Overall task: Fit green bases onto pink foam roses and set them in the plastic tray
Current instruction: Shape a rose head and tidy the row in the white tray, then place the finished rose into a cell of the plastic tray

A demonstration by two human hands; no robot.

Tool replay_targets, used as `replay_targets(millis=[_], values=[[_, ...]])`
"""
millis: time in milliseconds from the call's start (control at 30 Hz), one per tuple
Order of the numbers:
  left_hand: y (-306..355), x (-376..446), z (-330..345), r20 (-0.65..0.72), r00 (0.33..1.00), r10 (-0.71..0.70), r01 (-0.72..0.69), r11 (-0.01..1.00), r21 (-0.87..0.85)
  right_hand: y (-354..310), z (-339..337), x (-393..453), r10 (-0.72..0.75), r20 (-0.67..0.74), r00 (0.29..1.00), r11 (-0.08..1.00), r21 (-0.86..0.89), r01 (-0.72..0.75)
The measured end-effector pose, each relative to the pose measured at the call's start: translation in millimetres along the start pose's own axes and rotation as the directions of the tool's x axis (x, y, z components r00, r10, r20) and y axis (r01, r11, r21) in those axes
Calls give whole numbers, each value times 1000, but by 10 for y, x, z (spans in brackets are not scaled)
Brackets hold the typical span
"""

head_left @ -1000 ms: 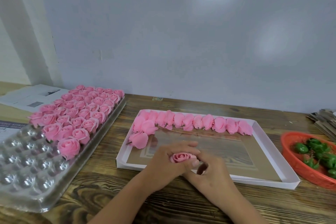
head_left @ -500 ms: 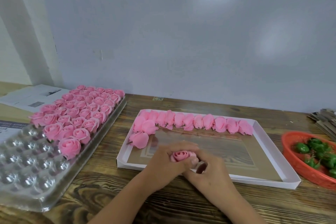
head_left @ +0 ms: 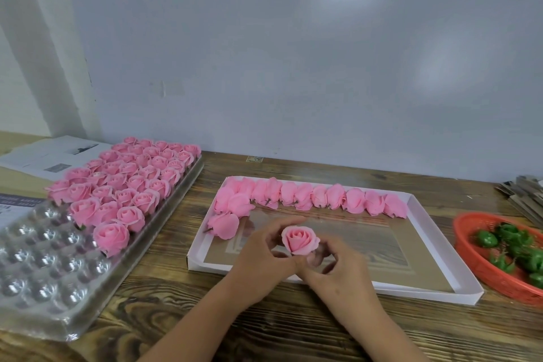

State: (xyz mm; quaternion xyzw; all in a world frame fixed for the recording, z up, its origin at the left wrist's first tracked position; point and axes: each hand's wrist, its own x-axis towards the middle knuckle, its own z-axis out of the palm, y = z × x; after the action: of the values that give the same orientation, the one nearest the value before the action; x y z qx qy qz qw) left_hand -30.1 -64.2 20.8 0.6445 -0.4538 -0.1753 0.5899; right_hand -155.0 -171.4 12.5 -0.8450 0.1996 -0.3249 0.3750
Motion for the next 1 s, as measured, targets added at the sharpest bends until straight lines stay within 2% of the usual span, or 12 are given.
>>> replay_targets(millis=[200, 333, 433, 533, 667, 767, 867, 1000], values=[[97, -58, -84, -63, 997, 41, -38, 998, 45, -29, -11, -19, -19, -40, 999, 1000, 15, 20], [158, -271, -241, -82, 996, 23, -18, 998, 66, -48, -21, -38, -23, -3, 1000, 999, 36, 23], [176, -485, -513, -168, 985, 26, -2, 990, 138, -30, -18, -46, -37, 1, 999, 999, 36, 36], [213, -692, -963, -262, 965, -10, 67, 975, 210, -23, -30, -46, -51, -21, 999, 997, 50, 52], [291, -900, -1701, -285, 955, -87, 208, 880, 427, 8, -44, -39, -56, -73, 996, 994, 86, 62], [312, -953, -2272, -382, 910, -159, 339, 817, 467, 22, -35, -41, -61, -84, 995, 993, 95, 69], [115, -921, -2893, -470, 867, -165, 406, 782, 473, 32, -26, -37, -65, -85, 994, 993, 95, 73], [-113, -814, -3283, -469, 854, -226, 473, 713, 517, 49, -33, -33, -68, -90, 994, 992, 95, 76]])
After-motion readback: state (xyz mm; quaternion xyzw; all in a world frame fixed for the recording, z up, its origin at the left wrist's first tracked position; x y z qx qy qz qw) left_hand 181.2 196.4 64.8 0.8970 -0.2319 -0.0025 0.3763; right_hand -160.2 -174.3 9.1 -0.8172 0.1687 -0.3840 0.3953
